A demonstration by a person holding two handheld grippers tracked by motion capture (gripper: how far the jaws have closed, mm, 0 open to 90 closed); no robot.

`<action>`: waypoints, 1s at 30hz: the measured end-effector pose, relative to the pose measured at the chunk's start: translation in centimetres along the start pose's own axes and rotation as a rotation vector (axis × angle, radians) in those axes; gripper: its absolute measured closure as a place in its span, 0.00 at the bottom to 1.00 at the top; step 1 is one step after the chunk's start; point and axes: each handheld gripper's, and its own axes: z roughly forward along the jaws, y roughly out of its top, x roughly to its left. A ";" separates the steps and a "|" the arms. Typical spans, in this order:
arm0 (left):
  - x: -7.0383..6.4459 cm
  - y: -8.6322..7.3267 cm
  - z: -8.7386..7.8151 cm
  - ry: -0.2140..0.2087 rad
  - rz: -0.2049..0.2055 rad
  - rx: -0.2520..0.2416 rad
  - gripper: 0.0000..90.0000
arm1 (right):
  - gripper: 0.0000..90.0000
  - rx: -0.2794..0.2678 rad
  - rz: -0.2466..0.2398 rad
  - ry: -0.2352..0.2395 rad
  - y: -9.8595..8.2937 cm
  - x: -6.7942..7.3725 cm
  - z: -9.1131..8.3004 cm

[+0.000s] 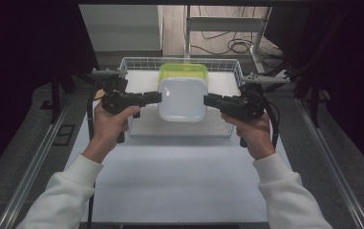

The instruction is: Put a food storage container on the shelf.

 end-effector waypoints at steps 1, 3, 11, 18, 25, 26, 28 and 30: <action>0.1 0.4 0.0 -0.002 0.001 -0.001 0.87 | 0.85 -0.002 -0.002 0.000 0.4 0.0 0.0; 0.2 1.2 0.1 -0.004 -0.001 -0.001 0.87 | 0.85 -0.003 -0.001 -0.001 1.2 -0.3 0.1; 0.9 4.4 0.4 -0.010 -0.001 -0.008 0.86 | 0.85 -0.015 0.004 -0.005 4.0 -1.0 0.6; 1.7 6.8 0.9 -0.011 -0.009 0.003 0.86 | 0.85 -0.009 0.009 -0.008 6.2 -1.9 1.1; 2.9 8.7 2.0 0.001 -0.030 0.046 0.86 | 0.85 0.013 0.053 -0.010 7.6 -3.6 2.1; 3.1 8.8 2.2 0.004 -0.034 0.051 0.86 | 0.85 0.017 0.060 -0.014 7.7 -3.9 2.5; 3.5 9.0 2.5 0.014 -0.044 0.060 0.86 | 0.85 0.022 0.077 -0.015 7.7 -4.4 3.0; 4.0 9.3 2.8 0.019 -0.056 0.064 0.86 | 0.85 0.026 0.090 -0.017 7.8 -4.9 3.5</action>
